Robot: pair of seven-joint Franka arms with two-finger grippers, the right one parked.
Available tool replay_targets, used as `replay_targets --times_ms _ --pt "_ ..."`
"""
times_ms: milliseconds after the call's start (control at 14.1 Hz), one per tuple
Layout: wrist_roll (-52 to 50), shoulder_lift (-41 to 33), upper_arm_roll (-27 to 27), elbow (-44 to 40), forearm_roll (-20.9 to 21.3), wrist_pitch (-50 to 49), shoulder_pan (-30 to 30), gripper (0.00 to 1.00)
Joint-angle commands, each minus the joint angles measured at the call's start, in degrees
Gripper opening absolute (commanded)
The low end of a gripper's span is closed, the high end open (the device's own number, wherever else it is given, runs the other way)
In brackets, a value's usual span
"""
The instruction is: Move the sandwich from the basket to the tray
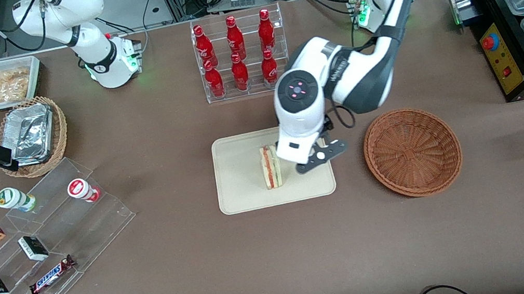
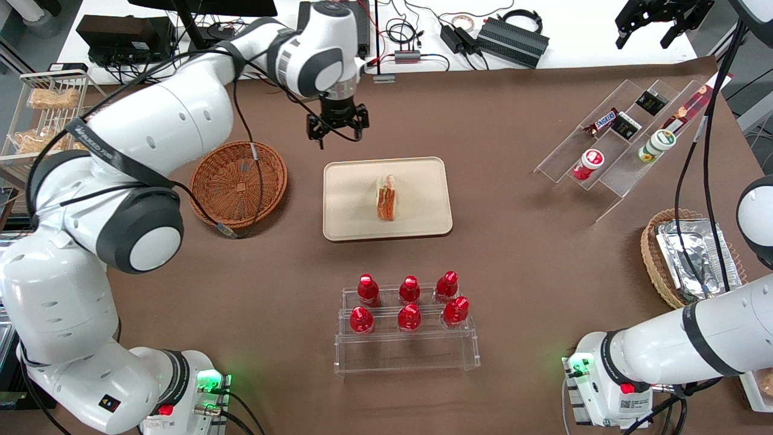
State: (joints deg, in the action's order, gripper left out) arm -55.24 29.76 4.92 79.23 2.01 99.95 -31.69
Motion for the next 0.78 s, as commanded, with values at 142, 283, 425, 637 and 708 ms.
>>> replay_targets --times_ms 142,283,425,637,708 --pt "11.18 -10.32 0.44 11.54 -0.26 -1.07 7.77 1.00" --pt "16.54 -13.58 0.44 15.15 -0.26 -1.16 10.76 1.00" --pt "21.99 -17.00 0.44 18.40 -0.17 -1.25 13.57 1.00" --pt "30.69 -22.19 0.44 21.49 -0.17 -3.34 18.23 1.00" --pt "33.76 -23.42 0.44 21.50 -0.17 -4.84 19.38 1.00"
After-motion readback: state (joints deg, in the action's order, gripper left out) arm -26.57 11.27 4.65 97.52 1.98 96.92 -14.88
